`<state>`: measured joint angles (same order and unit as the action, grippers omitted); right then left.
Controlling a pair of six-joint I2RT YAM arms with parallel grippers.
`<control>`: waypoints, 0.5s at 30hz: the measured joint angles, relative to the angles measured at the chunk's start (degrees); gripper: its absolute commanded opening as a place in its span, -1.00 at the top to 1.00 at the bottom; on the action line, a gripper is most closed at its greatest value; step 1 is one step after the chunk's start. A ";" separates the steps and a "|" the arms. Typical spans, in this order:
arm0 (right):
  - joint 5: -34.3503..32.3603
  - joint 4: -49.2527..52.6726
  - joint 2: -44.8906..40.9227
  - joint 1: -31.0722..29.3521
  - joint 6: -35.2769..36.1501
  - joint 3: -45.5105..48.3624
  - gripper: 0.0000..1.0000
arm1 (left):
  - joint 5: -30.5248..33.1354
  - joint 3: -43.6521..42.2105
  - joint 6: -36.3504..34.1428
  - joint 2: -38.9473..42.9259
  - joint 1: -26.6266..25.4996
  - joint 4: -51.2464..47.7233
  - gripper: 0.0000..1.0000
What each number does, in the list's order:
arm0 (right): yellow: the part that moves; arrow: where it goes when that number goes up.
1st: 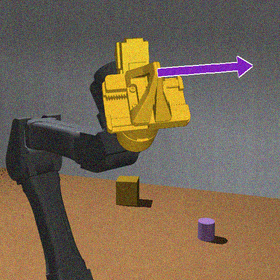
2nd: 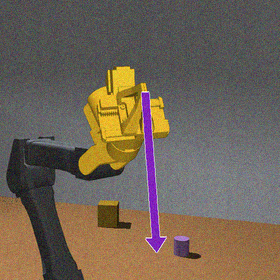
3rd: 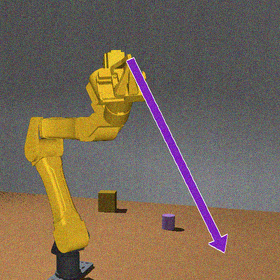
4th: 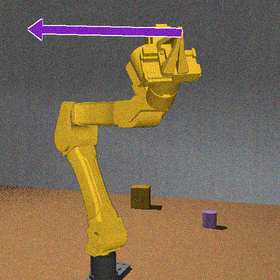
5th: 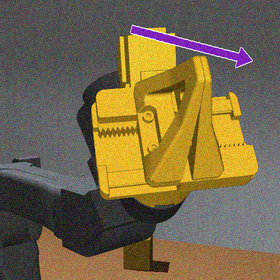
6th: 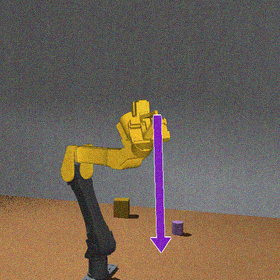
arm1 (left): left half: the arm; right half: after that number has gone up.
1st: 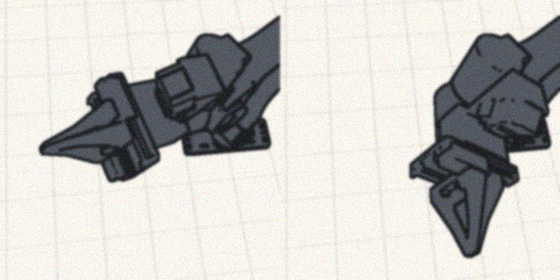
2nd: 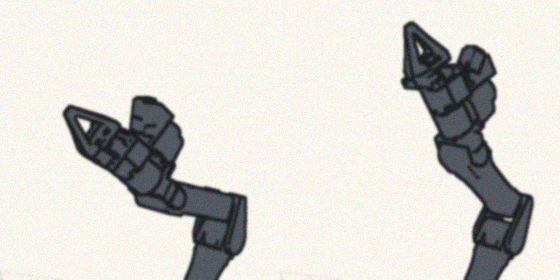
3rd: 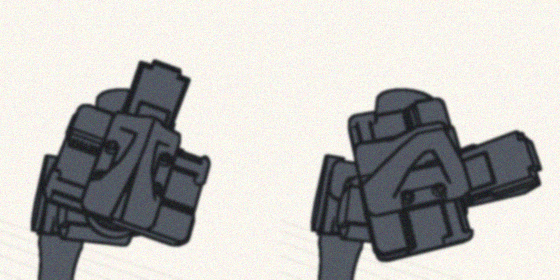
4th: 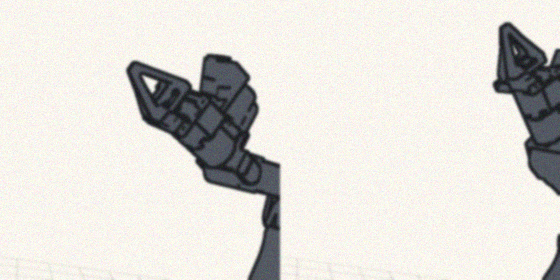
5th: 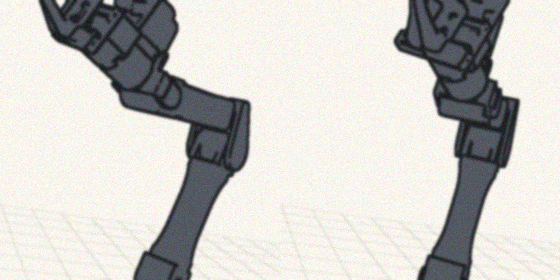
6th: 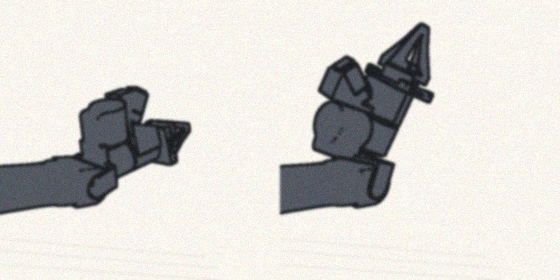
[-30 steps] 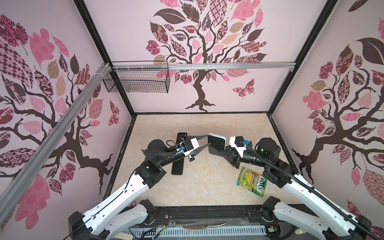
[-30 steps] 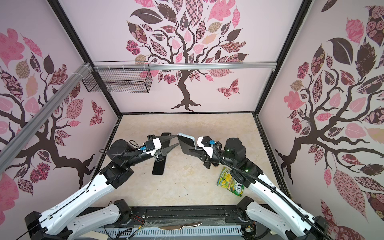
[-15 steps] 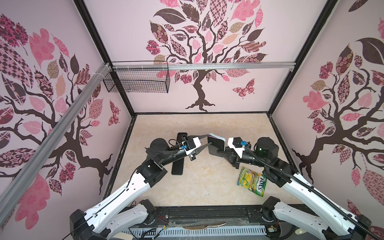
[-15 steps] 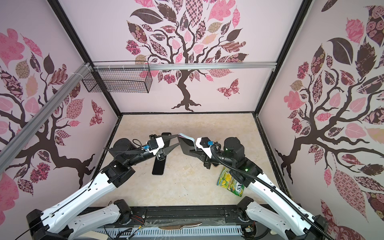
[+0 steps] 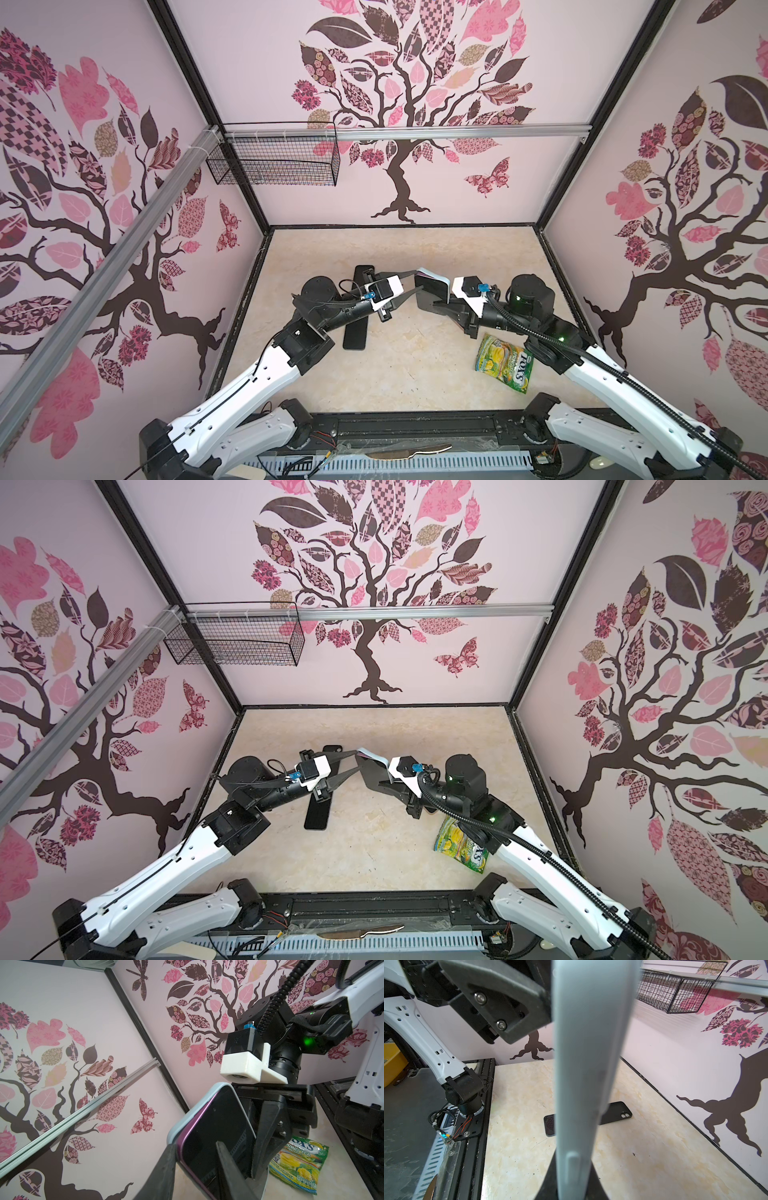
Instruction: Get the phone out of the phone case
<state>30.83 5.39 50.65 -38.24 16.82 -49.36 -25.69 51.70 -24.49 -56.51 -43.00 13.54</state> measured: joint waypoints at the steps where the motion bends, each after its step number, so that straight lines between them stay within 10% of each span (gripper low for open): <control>1: -0.13 0.02 0.07 -0.09 0.09 0.00 1.00 | 0.02 0.00 -0.02 0.00 0.00 -0.02 0.31; 15: -1.05 1.77 0.00 -1.27 1.40 -0.17 1.00 | -2.95 0.02 -1.51 1.27 0.35 -3.85 0.34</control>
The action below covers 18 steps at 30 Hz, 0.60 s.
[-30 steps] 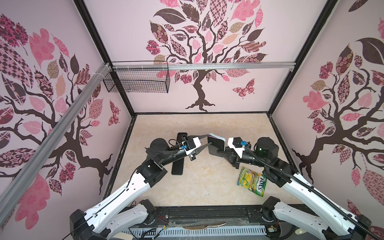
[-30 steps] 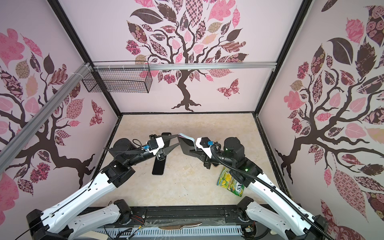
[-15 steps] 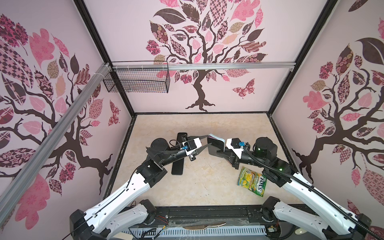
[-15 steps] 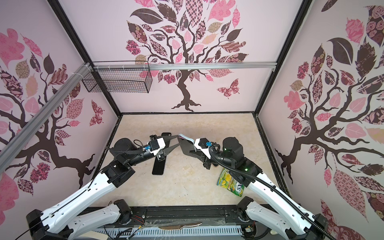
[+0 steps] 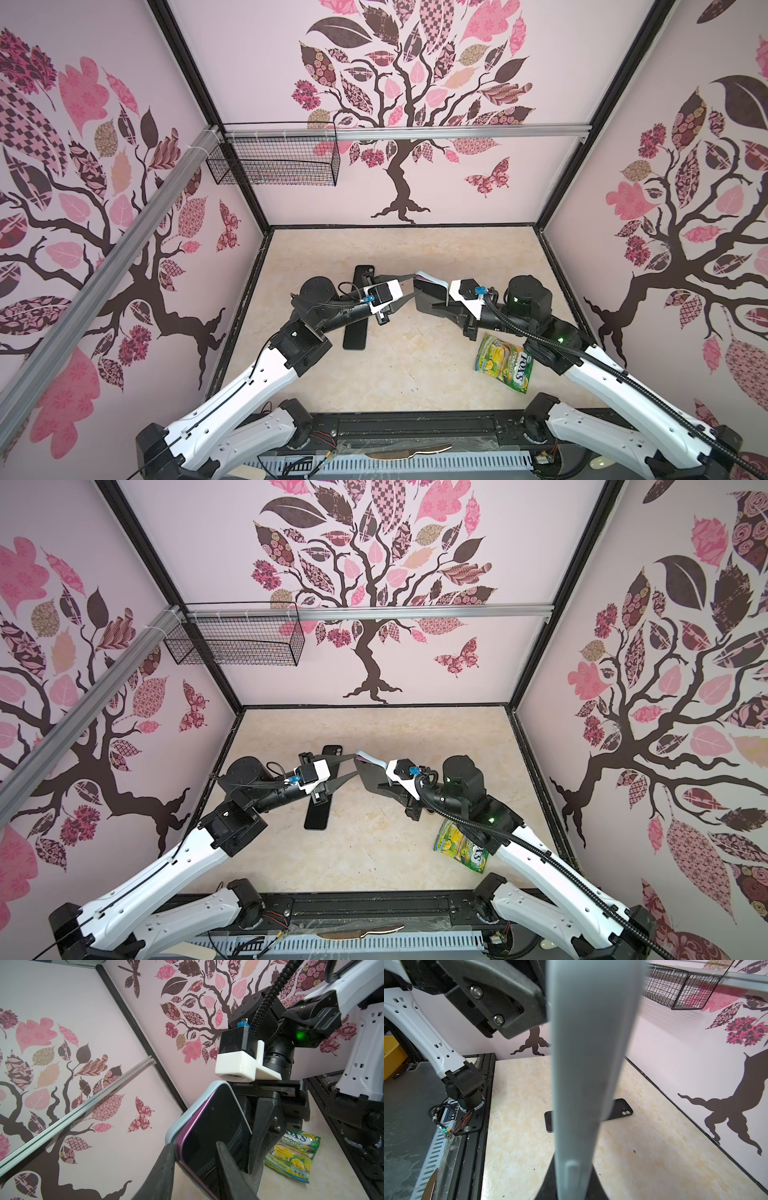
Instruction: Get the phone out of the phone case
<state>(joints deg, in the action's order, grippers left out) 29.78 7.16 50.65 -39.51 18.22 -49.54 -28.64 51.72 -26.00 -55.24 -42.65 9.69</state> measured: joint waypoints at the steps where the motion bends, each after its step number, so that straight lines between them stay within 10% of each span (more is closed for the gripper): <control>1: 0.04 0.46 -0.02 -0.11 0.17 -0.02 1.00 | -0.59 0.04 -0.04 -0.02 0.09 -0.52 0.36; 18: 0.44 6.14 0.46 -0.20 2.40 -0.87 1.00 | -3.13 4.59 -3.28 -1.36 0.31 -12.22 0.43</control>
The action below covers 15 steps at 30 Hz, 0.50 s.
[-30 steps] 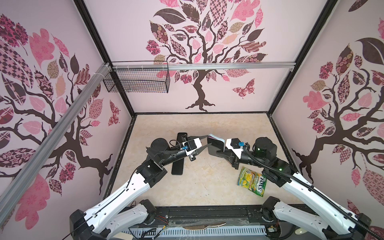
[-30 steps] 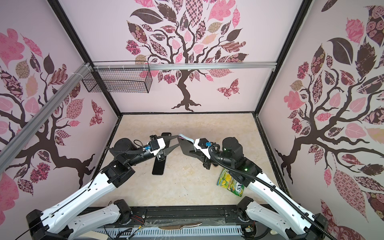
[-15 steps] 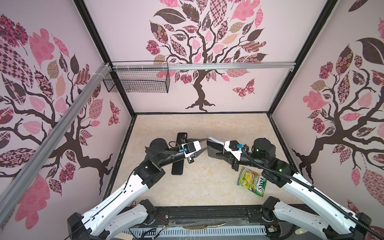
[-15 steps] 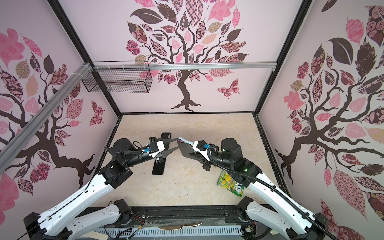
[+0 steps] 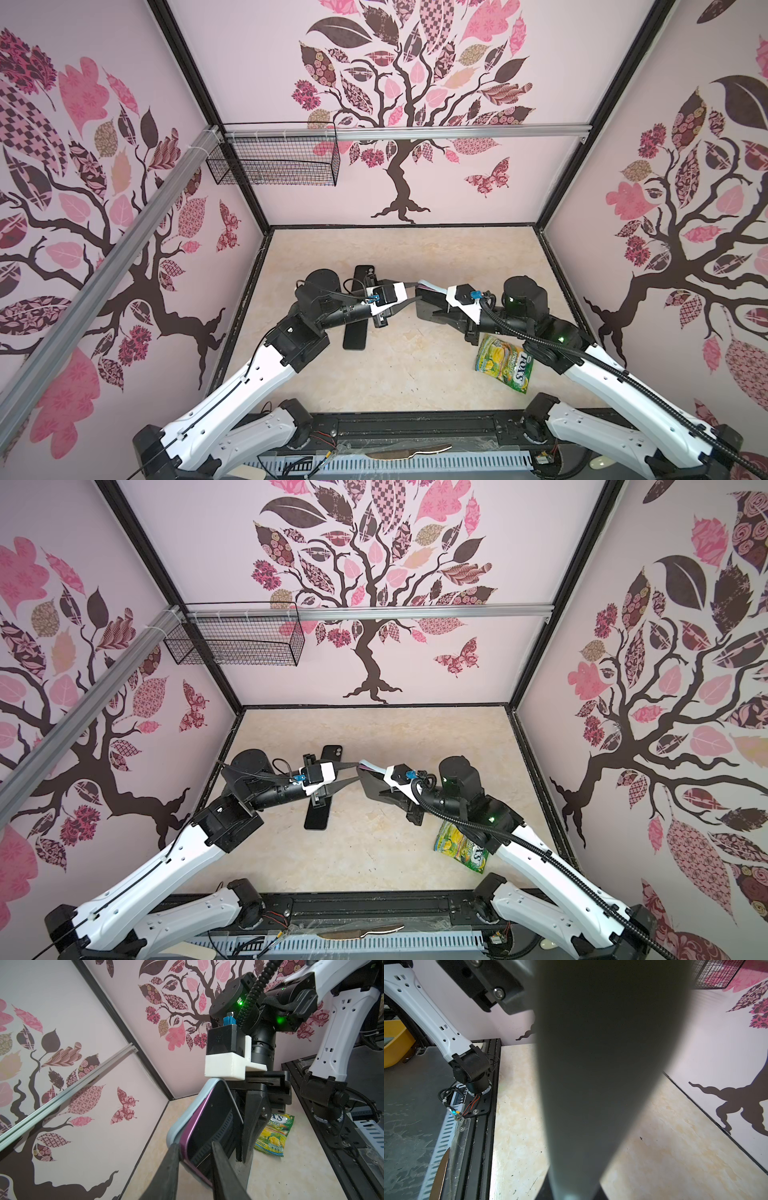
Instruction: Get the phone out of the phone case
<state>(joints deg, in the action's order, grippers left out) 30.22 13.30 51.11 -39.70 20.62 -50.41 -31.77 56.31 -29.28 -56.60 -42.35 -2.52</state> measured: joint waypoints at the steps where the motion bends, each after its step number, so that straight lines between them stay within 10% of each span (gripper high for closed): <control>1: 0.00 0.35 0.07 0.00 0.07 0.00 1.00 | 0.00 0.07 -0.13 -0.02 0.00 -0.55 0.43; 15: 0.90 1.97 0.24 0.00 0.13 0.00 1.00 | -3.32 0.26 1.29 -0.39 0.81 -2.45 0.38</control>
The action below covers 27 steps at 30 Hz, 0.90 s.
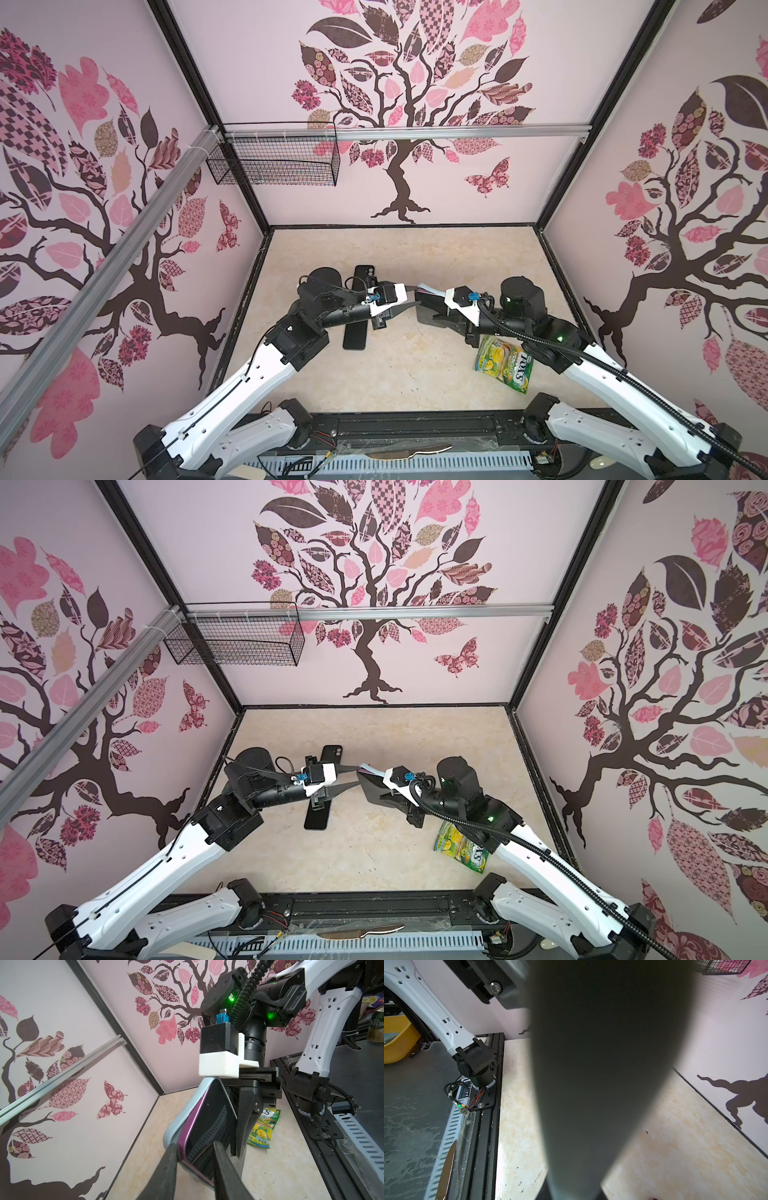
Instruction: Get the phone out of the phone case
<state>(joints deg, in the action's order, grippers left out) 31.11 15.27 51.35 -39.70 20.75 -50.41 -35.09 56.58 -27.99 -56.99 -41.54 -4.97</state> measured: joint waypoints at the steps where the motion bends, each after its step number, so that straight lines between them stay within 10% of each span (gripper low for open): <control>1: 0.11 -0.04 -0.09 0.00 -0.04 0.00 1.00 | -0.13 0.00 0.39 0.02 0.00 0.26 0.38; 17: 2.73 -18.25 -4.42 -2.47 -11.39 0.66 1.00 | -0.50 -7.56 17.00 5.18 0.42 9.84 -0.36; 27: 22.40 -31.71 1.60 4.37 -29.07 0.66 1.00 | -3.43 -7.65 27.96 7.61 -2.51 15.65 -0.14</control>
<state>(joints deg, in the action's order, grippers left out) 53.52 -16.45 52.95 -35.33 -8.32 -49.76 -38.52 48.93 -0.03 -49.39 -44.05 10.68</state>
